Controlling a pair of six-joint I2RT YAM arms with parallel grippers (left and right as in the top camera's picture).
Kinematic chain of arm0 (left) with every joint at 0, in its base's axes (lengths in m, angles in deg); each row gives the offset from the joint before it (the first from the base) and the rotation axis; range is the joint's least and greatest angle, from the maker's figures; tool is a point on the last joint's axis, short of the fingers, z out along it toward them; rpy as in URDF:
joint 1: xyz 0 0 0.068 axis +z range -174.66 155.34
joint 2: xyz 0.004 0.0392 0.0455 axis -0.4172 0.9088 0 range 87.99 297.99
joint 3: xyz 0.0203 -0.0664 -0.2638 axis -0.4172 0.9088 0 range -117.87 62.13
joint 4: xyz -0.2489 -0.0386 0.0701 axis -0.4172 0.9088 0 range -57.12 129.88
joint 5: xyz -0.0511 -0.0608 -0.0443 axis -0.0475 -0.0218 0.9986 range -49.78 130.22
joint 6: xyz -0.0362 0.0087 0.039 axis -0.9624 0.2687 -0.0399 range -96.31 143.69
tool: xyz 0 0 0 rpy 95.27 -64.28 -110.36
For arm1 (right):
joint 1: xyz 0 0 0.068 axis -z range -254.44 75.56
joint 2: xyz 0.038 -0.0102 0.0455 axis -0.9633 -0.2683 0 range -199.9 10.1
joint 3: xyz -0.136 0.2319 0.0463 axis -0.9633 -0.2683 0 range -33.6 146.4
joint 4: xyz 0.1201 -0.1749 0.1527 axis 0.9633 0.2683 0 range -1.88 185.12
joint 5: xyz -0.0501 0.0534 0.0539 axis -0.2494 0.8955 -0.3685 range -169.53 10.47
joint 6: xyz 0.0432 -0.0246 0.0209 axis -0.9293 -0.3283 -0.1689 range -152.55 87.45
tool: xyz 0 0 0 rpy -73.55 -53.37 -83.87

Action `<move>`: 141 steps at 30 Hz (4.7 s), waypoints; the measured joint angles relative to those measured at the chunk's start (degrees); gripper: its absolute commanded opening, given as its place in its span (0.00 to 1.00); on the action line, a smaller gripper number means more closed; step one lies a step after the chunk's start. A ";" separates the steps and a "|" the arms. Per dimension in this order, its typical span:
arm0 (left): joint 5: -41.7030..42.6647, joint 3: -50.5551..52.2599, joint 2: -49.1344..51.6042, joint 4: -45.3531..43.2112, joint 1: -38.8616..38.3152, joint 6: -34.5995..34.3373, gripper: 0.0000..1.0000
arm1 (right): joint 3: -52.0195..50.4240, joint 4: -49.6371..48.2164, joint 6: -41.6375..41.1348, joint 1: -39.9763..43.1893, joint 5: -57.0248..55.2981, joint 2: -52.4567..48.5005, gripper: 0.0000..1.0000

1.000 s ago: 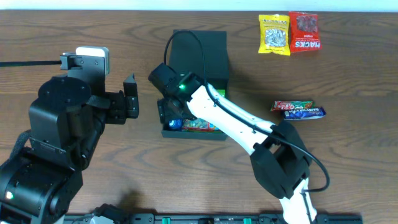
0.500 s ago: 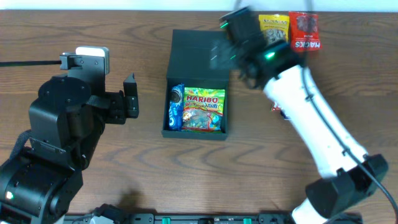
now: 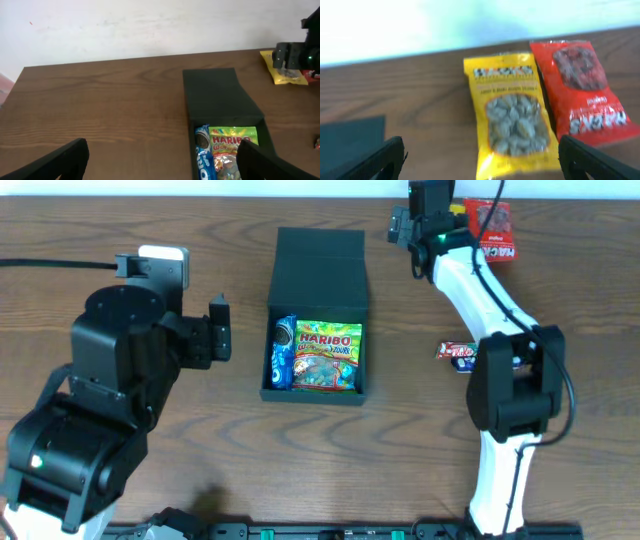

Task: Pack container
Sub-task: 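Grasp the yellow HACKS bag with the right gripper, then lower the yellow bag into the box and release it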

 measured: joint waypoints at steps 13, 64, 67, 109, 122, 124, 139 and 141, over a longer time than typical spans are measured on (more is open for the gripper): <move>0.00 0.00 0.61 0.20 0.00 0.00 0.95 | 0.00 -4.28 1.25 3.37 -1.31 -9.73 0.80; -0.04 0.00 -0.83 3.63 0.00 0.57 0.95 | 7.80 46.56 -2.36 -12.57 0.44 34.05 0.01; -0.04 0.00 -0.85 4.24 0.00 0.63 0.95 | -4.24 45.00 -8.04 -13.31 0.26 41.05 0.01; 0.46 0.00 -0.85 4.24 0.00 1.53 0.95 | -32.24 19.21 -31.41 -33.53 8.48 19.08 0.01; 0.46 0.00 -0.85 4.22 0.00 1.55 0.95 | -28.33 19.93 -28.15 -31.47 10.03 26.25 0.01; 0.44 0.00 -0.85 4.13 0.00 1.55 0.95 | -27.89 18.21 -27.85 -31.47 10.29 26.91 0.01; 0.46 0.00 -0.85 3.85 0.00 1.66 0.95 | -27.87 16.55 -24.72 -30.84 14.25 16.24 0.01; 0.46 0.00 -0.85 3.85 0.00 1.66 0.95 | -27.85 16.55 -24.52 -30.36 14.95 16.24 0.01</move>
